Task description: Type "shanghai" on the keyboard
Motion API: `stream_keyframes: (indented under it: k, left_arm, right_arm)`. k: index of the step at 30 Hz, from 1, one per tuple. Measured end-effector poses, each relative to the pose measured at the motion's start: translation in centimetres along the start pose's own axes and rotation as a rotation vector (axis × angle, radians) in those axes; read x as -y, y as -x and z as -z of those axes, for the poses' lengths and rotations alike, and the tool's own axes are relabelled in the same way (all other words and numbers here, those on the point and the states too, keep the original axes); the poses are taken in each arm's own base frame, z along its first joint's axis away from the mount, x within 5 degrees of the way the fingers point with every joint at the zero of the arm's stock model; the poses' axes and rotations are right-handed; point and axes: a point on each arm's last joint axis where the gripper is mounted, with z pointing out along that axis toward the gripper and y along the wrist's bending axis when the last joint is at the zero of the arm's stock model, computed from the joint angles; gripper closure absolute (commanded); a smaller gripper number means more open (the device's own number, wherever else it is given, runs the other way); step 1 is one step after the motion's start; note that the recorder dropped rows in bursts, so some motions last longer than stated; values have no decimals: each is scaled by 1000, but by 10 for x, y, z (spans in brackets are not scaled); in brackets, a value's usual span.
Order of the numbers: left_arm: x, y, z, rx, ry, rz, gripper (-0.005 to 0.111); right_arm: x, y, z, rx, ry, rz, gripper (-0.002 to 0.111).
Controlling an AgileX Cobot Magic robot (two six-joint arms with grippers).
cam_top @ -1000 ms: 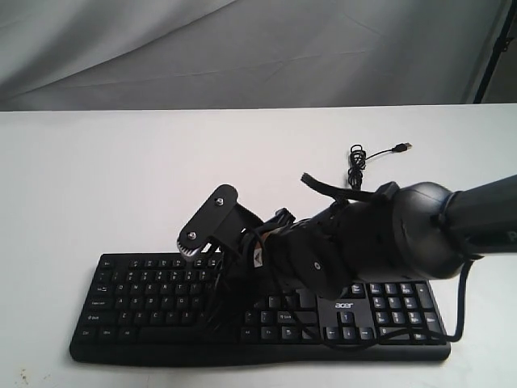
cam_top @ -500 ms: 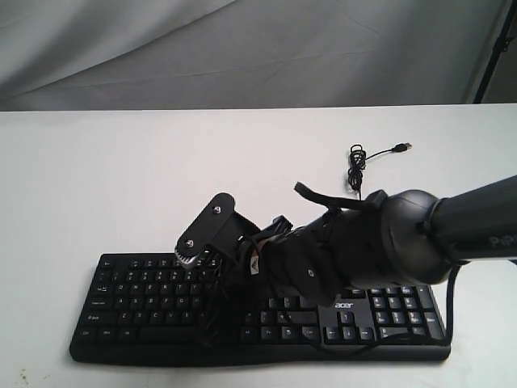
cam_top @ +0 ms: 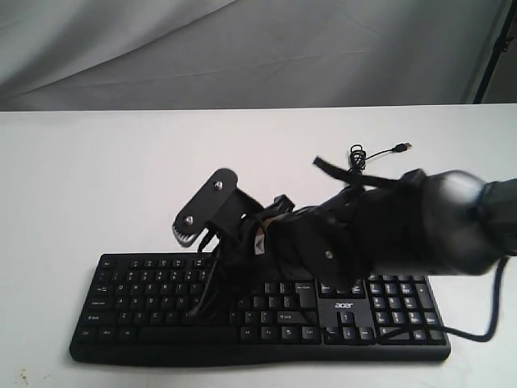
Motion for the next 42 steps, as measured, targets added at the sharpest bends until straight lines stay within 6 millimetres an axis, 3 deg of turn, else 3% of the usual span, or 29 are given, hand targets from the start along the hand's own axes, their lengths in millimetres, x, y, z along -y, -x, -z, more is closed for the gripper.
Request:
stream_keyframes:
  k: [5, 9, 15, 27, 30, 37, 42]
  left_arm:
    - [0, 0, 0, 0, 0, 0, 107]
    - [0, 0, 0, 0, 0, 0, 107]
    - [0, 0, 0, 0, 0, 0, 107]
    - [0, 0, 0, 0, 0, 0, 107]
    - [0, 0, 0, 0, 0, 0, 107]
    - [0, 0, 0, 0, 0, 0, 107]
    - [0, 0, 0, 0, 0, 0, 107]
  right_arm:
    - [7, 12, 58, 120, -33, -21, 108]
    - [3, -6, 97, 162, -32, -106, 108]
    - [-4, -39, 130, 183, -22, -198, 108]
    - [0, -37, 204, 458, -86, -182, 108]
    - [7, -54, 220, 508, -153, -203, 108]
    - [21, -123, 231, 534, -374, -357, 108]
    - [20, -152, 260, 599, -565, -450, 108]
